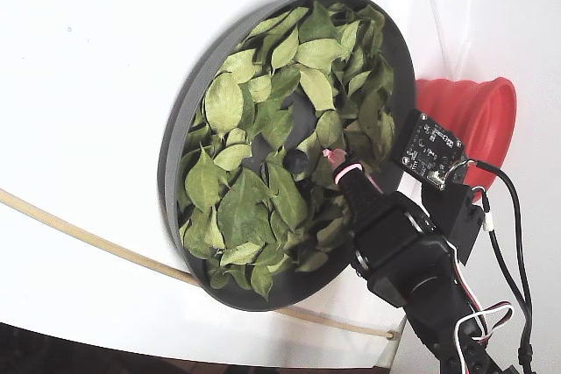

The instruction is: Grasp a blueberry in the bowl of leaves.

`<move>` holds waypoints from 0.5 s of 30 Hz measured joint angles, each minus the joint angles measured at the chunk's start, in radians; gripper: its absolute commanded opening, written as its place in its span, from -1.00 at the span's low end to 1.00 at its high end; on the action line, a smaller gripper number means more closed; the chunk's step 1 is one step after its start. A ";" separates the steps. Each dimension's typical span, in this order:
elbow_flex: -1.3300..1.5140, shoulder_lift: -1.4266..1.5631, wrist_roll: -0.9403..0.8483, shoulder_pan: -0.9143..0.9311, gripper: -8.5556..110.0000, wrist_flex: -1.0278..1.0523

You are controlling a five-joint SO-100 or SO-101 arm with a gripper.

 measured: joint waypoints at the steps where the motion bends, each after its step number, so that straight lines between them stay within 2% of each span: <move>1: 0.000 0.000 0.000 0.000 -0.57 0.000; 15: -0.008 -0.052 -0.002 -0.008 -0.58 0.000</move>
